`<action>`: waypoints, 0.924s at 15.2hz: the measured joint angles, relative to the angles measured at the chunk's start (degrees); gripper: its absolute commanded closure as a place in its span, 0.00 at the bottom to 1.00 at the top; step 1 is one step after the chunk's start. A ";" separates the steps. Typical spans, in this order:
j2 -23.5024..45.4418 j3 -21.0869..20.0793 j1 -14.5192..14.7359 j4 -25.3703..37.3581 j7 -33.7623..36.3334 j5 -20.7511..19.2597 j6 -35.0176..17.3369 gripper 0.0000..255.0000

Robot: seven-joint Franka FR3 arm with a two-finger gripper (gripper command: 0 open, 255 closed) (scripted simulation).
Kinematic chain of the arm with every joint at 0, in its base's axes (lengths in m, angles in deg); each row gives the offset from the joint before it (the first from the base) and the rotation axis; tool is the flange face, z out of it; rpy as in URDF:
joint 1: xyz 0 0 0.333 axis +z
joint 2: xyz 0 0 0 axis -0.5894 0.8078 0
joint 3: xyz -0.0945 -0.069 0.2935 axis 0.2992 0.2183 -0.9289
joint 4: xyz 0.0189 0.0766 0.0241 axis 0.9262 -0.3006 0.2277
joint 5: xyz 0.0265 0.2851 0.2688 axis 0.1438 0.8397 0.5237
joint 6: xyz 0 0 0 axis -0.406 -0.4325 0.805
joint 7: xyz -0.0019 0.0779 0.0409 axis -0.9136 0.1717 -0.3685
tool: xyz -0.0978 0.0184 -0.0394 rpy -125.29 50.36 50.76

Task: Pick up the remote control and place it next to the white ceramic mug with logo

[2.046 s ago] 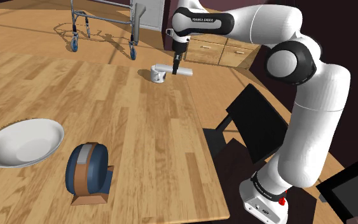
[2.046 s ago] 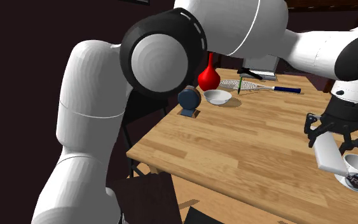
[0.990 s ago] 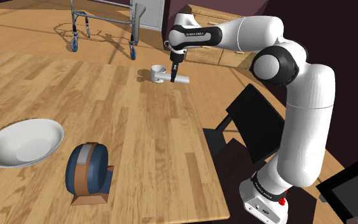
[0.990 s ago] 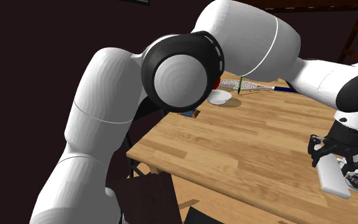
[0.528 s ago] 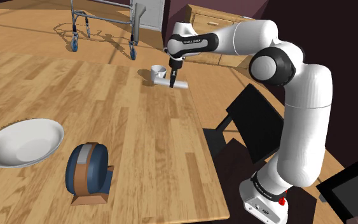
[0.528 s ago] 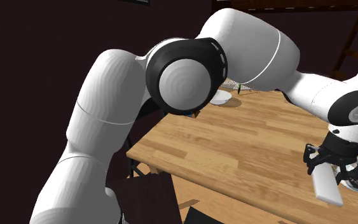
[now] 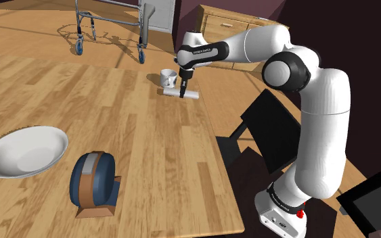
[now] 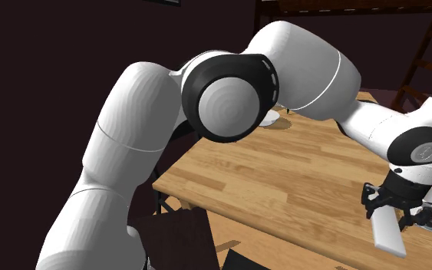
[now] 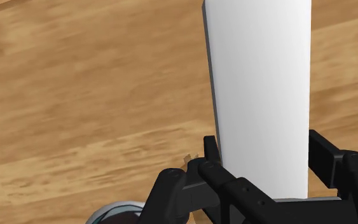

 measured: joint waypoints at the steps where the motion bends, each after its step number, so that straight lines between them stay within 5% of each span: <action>1: 0.03 0.00 0.00 -0.02 0.00 0.00 -0.05 1.00; 4: 0.06 -0.01 0.01 -0.02 0.01 0.01 -0.10 1.00; 5: 0.06 -0.01 0.00 -0.02 0.01 0.01 -0.10 0.00; 14: -1.70 0.08 0.14 1.30 0.19 -0.19 2.89 0.00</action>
